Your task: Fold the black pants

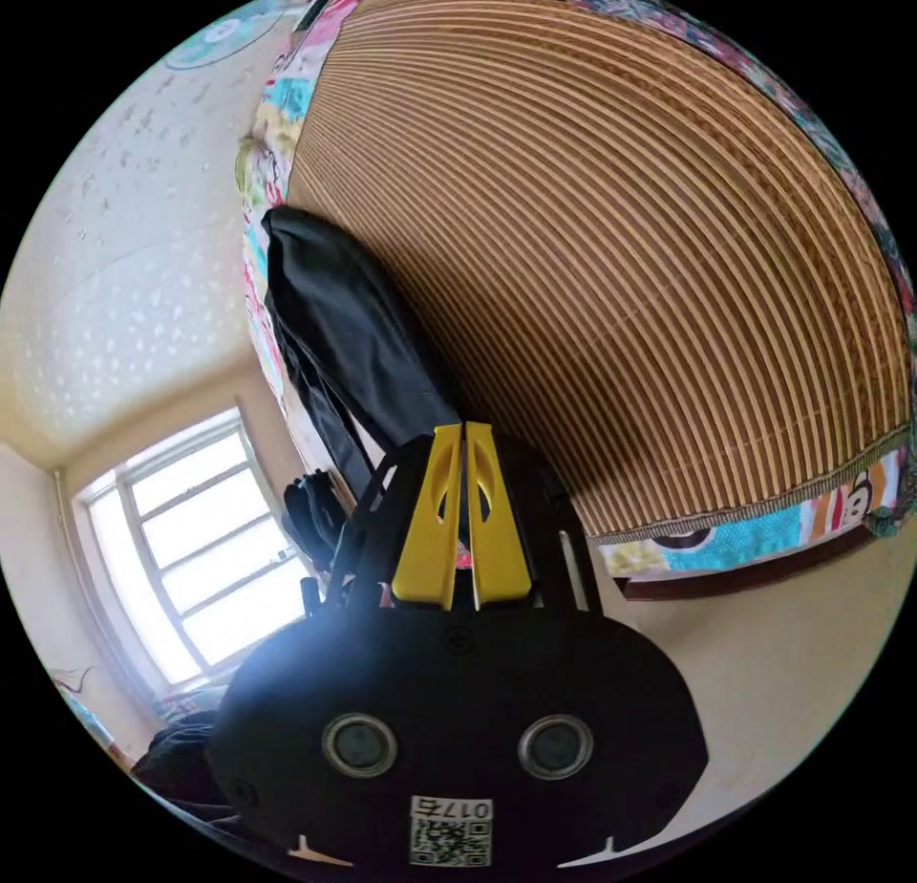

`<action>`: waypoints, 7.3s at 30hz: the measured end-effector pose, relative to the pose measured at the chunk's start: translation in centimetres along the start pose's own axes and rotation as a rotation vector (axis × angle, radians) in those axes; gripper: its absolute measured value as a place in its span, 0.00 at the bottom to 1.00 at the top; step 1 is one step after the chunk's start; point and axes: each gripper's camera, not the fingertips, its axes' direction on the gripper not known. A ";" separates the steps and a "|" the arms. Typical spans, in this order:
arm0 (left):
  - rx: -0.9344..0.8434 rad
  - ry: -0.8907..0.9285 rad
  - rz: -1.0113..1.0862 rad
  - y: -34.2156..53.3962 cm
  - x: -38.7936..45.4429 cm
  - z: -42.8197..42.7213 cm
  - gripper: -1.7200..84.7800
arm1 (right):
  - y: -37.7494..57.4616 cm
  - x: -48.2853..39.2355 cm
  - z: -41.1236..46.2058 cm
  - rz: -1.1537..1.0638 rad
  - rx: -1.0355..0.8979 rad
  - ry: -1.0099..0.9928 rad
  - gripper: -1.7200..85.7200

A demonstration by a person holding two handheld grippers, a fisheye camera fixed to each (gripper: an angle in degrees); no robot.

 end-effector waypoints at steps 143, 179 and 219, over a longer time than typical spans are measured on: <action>0.077 0.480 0.440 -15.8 -9.6 -21.1 0.13 | -9.0 -3.5 40.7 -0.478 -0.161 -0.043 0.13; 0.403 0.819 1.005 13.4 9.8 -56.4 0.06 | 21.7 -25.2 5.0 -1.030 0.070 -0.502 0.04; -0.260 0.251 0.457 -21.9 -3.5 -18.3 0.13 | 9.8 -4.6 42.2 -0.353 -0.246 0.329 0.16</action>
